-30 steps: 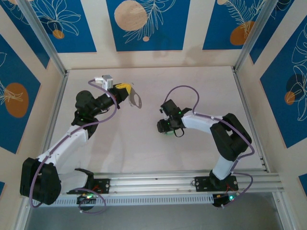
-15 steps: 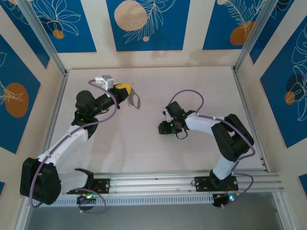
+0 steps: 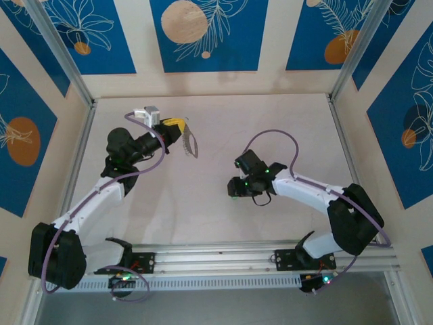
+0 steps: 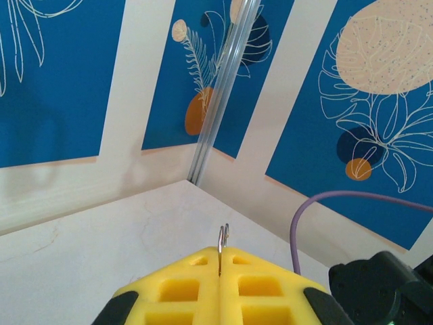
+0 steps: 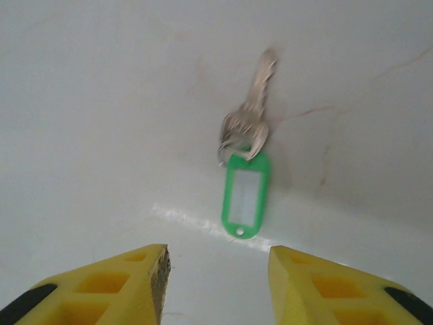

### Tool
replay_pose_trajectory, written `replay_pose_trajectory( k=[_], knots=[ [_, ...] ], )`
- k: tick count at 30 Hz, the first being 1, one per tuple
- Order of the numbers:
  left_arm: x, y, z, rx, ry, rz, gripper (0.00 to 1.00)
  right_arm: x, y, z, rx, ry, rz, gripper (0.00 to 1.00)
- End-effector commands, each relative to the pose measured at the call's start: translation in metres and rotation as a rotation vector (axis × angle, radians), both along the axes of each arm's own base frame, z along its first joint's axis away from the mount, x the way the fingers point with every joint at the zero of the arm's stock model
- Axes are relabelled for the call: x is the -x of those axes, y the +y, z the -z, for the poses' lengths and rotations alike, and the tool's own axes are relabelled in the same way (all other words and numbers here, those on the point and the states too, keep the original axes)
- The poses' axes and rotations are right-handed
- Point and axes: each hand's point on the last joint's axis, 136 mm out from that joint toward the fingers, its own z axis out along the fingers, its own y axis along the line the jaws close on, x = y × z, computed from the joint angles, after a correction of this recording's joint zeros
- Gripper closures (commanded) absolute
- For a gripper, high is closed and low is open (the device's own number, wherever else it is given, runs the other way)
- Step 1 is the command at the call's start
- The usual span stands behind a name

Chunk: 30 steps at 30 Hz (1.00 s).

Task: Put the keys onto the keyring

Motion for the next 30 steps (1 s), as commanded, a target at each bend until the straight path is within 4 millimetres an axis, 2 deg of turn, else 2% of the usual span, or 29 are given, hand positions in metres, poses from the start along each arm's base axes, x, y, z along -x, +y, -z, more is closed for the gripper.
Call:
replay_pose_trajectory(
  k=[1, 7, 13, 30],
  knots=[
    [0.001, 0.005, -0.025, 0.023, -0.064, -0.014, 1.00, -0.014, -0.015, -0.008, 0.116, -0.020, 0.125, 0.56],
    [0.002, 0.005, -0.028, 0.021, -0.071, -0.018, 1.00, -0.023, -0.002, 0.010, 0.249, -0.005, 0.127, 0.57],
    [0.004, 0.006, -0.030, 0.019, -0.078, -0.019, 1.00, -0.023, -0.002, 0.031, 0.347, 0.002, 0.125, 0.59],
    [0.002, 0.006, -0.027, 0.022, -0.076, -0.019, 1.00, -0.030, 0.024, 0.050, 0.343, 0.011, 0.079, 0.61]
  ],
)
